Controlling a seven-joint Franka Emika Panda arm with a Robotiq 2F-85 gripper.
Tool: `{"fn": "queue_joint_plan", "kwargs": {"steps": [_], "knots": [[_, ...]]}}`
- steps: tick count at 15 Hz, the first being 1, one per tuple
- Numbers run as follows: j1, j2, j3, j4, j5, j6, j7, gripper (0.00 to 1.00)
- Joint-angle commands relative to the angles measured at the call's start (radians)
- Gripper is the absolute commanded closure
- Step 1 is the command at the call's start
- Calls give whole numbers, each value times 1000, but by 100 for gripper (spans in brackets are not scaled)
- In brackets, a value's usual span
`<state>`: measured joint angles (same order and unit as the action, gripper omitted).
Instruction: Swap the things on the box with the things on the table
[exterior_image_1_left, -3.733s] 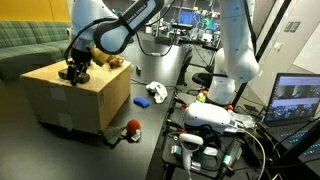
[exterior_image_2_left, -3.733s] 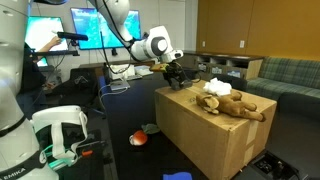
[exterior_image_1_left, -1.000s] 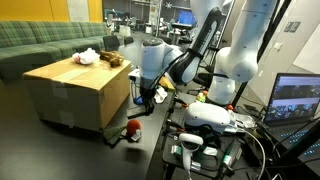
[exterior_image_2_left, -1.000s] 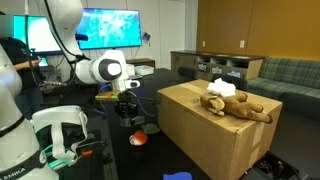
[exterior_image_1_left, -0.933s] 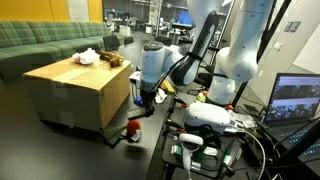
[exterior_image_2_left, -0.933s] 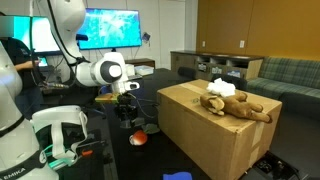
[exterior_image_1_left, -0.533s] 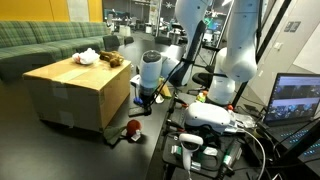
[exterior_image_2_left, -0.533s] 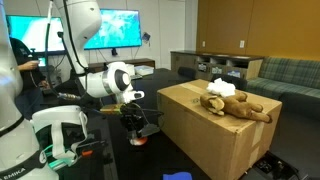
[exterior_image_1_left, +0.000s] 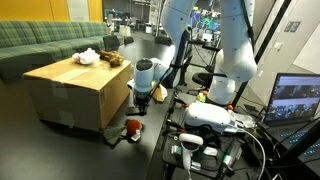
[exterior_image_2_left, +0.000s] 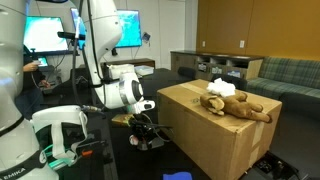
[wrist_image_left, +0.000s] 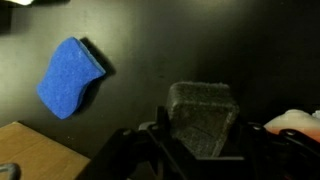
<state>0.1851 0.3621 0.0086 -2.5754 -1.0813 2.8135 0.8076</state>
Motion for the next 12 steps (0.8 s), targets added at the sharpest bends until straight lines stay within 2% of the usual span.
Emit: {"fn": "queue_joint_plan", "kwargs": {"steps": [1,2,3,7,12], "knots": [[4,79,-31,66,-42,44,62,10],[5,79,-31,69,-42,50,66,2],[6,70,-32,66,-43,56,72,0],[-21,-4,-11,19,-9,95,24,0],[-100,-78,74,-66,99,194,-127,0]]}}
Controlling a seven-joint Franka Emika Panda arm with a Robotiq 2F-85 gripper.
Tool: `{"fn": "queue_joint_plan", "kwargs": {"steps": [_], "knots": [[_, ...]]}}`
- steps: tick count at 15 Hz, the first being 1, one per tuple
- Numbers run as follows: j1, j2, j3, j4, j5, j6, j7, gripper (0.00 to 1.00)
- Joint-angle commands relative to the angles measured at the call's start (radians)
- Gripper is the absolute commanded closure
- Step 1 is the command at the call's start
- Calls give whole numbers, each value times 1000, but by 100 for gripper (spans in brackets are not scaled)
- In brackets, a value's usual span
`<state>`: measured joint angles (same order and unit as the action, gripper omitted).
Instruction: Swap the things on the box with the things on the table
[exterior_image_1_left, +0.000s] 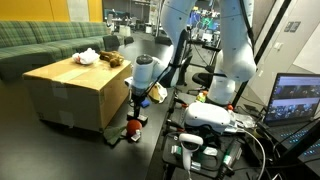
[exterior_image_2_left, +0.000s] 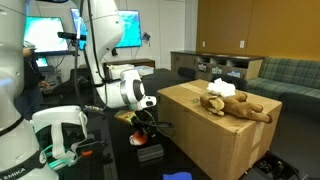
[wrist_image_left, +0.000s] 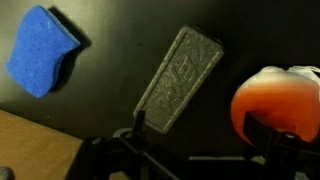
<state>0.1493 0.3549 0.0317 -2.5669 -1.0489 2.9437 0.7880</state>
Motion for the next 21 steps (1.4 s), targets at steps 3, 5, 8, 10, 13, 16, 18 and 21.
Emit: {"fn": "queue_joint_plan", "kwargs": {"steps": [3,5,8,10,13,16,18,21], "knots": [[-108,-59,131,-110,152,120,-182,0],[-131,-33,185,-122,191,151,-206,0],[-127,-13,220,-115,201,174,-175,0],[-120,1,218,-101,191,201,-160,0],[-114,13,203,-84,180,241,-154,0],[-91,46,184,-54,173,237,-153,0],[-70,70,173,-34,168,226,-150,0],[-35,112,156,-7,168,216,-144,0]]}}
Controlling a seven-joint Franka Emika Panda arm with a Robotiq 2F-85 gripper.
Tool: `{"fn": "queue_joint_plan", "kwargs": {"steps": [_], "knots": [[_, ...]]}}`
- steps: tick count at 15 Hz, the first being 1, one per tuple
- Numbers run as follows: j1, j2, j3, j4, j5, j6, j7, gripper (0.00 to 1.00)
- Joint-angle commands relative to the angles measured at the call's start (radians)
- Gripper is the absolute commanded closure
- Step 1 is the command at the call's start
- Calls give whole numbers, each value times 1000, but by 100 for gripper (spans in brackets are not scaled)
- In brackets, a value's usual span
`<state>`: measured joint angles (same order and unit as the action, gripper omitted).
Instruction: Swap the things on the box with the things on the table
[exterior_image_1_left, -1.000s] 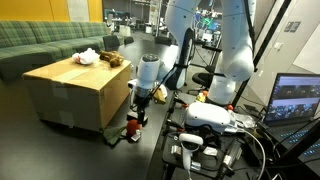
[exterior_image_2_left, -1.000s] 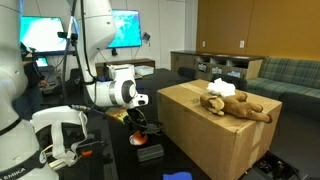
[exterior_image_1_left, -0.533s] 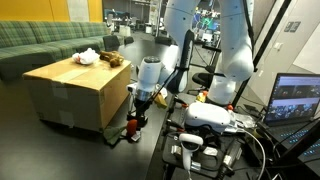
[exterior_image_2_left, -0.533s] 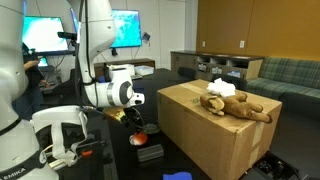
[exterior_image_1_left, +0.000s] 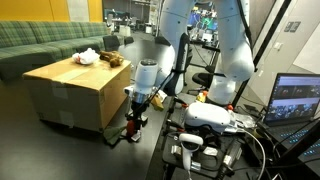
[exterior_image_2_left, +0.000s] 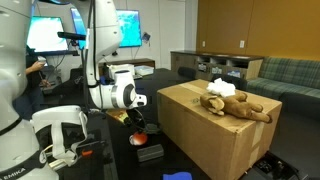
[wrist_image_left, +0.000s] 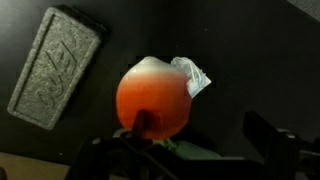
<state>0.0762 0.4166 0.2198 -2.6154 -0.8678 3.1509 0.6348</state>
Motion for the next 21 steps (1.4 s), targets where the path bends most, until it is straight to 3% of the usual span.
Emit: {"fn": "queue_joint_plan", "kwargs": {"steps": [1,4,5,7,13,16,20,21], "knots": [[48,65,-36,51,-12,6,7,0],[95,95,-71,76,-16,-8,9,2],[104,104,-78,82,-15,-10,6,26],[124,108,-97,89,-13,-13,5,29],[154,91,-118,101,-17,-76,-7,78],[124,79,-83,100,-3,-112,-38,99],[52,39,-4,78,28,-140,-116,97],[-2,17,48,61,53,-158,-166,97]]}}
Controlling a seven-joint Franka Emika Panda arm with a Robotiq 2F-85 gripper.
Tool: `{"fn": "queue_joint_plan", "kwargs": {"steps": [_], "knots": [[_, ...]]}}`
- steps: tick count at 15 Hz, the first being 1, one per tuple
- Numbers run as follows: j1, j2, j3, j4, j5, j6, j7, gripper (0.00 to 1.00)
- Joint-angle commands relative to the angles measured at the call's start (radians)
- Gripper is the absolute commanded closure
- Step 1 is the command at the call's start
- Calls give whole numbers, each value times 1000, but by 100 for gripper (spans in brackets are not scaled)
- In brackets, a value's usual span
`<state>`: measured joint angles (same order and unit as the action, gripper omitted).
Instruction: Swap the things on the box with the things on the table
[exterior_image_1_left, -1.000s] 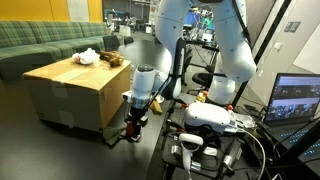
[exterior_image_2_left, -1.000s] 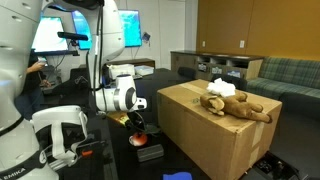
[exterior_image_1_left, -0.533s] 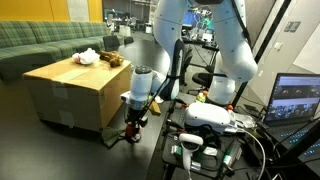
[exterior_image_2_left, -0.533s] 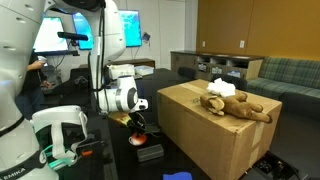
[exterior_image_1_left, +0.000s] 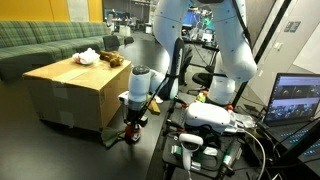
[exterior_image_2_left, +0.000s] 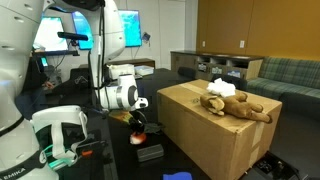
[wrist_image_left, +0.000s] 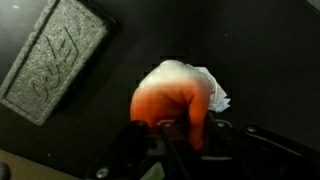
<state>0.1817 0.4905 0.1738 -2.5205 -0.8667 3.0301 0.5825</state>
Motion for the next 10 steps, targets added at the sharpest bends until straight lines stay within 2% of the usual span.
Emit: {"fn": "queue_joint_plan", "kwargs": {"steps": [1,4,6,8,10], "knots": [[-176,-78,168,-51,103,-82,-177,97],[-342,-161,370,-63,286,-231,-360,97],[-422,-230,489,-44,421,-337,-459,97],[-473,-310,575,-15,536,-425,-531,97],[-507,-396,629,16,637,-485,-593,97]]}}
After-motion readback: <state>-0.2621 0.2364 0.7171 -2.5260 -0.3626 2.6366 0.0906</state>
